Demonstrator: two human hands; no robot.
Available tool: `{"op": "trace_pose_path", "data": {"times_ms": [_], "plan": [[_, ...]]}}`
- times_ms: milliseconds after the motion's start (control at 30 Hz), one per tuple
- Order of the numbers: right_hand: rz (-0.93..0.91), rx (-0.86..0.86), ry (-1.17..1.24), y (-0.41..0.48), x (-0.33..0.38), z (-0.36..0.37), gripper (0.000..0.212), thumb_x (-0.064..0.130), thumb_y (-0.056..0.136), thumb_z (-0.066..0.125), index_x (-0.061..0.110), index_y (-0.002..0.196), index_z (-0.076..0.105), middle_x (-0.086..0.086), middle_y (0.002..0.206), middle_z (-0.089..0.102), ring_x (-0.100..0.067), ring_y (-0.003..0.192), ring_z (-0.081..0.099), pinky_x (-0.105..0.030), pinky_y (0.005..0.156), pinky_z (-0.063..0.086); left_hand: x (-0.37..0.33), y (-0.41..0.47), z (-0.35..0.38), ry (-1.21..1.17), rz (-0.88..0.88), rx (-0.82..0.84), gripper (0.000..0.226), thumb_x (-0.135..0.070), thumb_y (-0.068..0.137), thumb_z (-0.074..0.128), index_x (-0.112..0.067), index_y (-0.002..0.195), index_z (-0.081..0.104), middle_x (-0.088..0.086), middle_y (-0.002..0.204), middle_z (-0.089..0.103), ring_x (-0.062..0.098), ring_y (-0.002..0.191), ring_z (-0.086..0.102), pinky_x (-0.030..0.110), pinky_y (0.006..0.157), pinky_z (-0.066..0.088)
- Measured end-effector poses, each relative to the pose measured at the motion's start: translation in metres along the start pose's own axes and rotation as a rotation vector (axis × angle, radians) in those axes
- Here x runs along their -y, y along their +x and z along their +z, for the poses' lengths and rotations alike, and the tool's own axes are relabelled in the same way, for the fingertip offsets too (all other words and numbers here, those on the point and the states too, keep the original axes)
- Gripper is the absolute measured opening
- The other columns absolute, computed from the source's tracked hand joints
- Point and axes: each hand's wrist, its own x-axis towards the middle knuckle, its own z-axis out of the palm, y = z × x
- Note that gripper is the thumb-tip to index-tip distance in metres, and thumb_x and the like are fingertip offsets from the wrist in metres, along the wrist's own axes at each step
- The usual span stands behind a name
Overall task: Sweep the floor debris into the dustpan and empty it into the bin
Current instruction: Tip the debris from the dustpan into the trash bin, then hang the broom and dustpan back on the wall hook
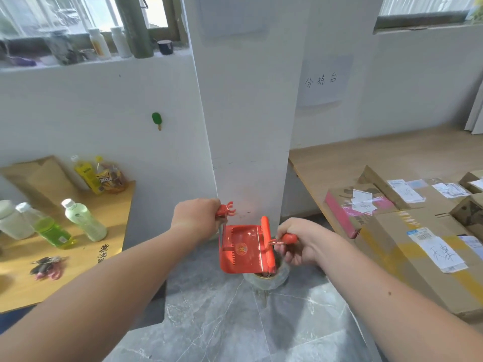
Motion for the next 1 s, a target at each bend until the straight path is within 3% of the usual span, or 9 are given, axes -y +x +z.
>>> {"op": "trace_pose_path", "data": {"times_ms": [267, 433, 600, 733, 800, 867, 933, 1000], "plan": [[0.003, 0.0, -0.128, 0.013, 0.056, 0.043, 0.012, 0.015, 0.077, 0.054, 0.015, 0.068, 0.046, -0.005, 0.066, 0.052, -0.012, 0.037, 0.052, -0.014, 0.04, 0.037, 0.03, 0.005, -0.005, -0.039, -0.127, -0.001, 0.026, -0.053, 0.087, 0.058, -0.028, 0.084, 0.054, -0.005, 0.09, 0.069, 0.026, 0.086, 0.067, 0.03, 0.063, 0.042], [-0.064, 0.022, -0.094, 0.019, 0.082, 0.079, 0.012, 0.016, 0.074, 0.059, 0.013, 0.085, 0.054, -0.009, 0.073, 0.054, -0.016, 0.044, 0.055, -0.017, 0.04, 0.039, 0.069, 0.018, -0.002, -0.027, -0.17, -0.005, 0.027, -0.054, 0.083, 0.056, -0.028, 0.083, 0.061, -0.009, 0.078, 0.065, 0.021, 0.075, 0.063, 0.029, 0.061, 0.044], [-0.141, 0.101, -0.061, 0.02, 0.123, 0.127, 0.02, 0.03, 0.08, 0.063, 0.017, 0.094, 0.058, -0.009, 0.068, 0.056, -0.017, 0.05, 0.054, -0.02, 0.045, 0.038, 0.116, 0.032, -0.01, -0.034, -0.171, 0.017, 0.033, -0.062, 0.082, 0.061, -0.029, 0.081, 0.061, -0.012, 0.07, 0.061, 0.015, 0.067, 0.061, 0.027, 0.057, 0.046], [-0.215, 0.123, -0.094, 0.02, 0.158, 0.171, 0.058, 0.061, 0.077, 0.069, 0.014, 0.11, 0.059, -0.013, 0.076, 0.059, -0.022, 0.055, 0.057, -0.026, 0.051, 0.041, 0.159, 0.046, -0.02, -0.058, -0.2, 0.053, 0.049, -0.078, 0.076, 0.059, -0.029, 0.075, 0.061, -0.011, 0.068, 0.061, 0.01, 0.062, 0.057, 0.026, 0.051, 0.039], [-0.308, 0.124, -0.106, 0.02, 0.172, 0.193, 0.092, 0.089, 0.068, 0.057, 0.011, 0.116, 0.06, -0.017, 0.082, 0.059, -0.026, 0.061, 0.06, -0.032, 0.056, 0.047, 0.181, 0.055, -0.024, -0.081, -0.221, 0.059, 0.055, -0.083, 0.073, 0.057, -0.028, 0.072, 0.061, -0.01, 0.066, 0.061, 0.01, 0.061, 0.057, 0.026, 0.052, 0.043], [-0.435, 0.137, -0.147, 0.021, 0.185, 0.215, 0.111, 0.101, 0.056, 0.041, 0.013, 0.121, 0.059, -0.017, 0.087, 0.059, -0.031, 0.071, 0.064, -0.041, 0.067, 0.053, 0.202, 0.062, -0.027, -0.107, -0.231, 0.06, 0.059, -0.086, 0.071, 0.055, -0.027, 0.07, 0.062, -0.009, 0.066, 0.062, 0.011, 0.061, 0.059, 0.027, 0.054, 0.047], [-0.573, 0.081, -0.264, 0.019, 0.196, 0.237, 0.105, 0.099, 0.054, 0.047, 0.018, 0.121, 0.058, -0.015, 0.085, 0.06, -0.03, 0.074, 0.066, -0.046, 0.073, 0.057, 0.22, 0.068, -0.029, -0.123, -0.234, 0.061, 0.06, -0.086, 0.07, 0.056, -0.026, 0.07, 0.062, -0.009, 0.066, 0.063, 0.012, 0.061, 0.06, 0.027, 0.054, 0.048], [-0.708, -0.05, -0.413, 0.02, 0.209, 0.257, 0.07, 0.081, 0.074, 0.061, 0.021, 0.111, 0.06, -0.012, 0.079, 0.062, -0.024, 0.067, 0.065, -0.043, 0.07, 0.06, 0.237, 0.073, -0.03, -0.136, -0.239, 0.061, 0.061, -0.086, 0.069, 0.057, -0.026, 0.068, 0.063, -0.008, 0.064, 0.063, 0.012, 0.06, 0.061, 0.027, 0.054, 0.049]]}}
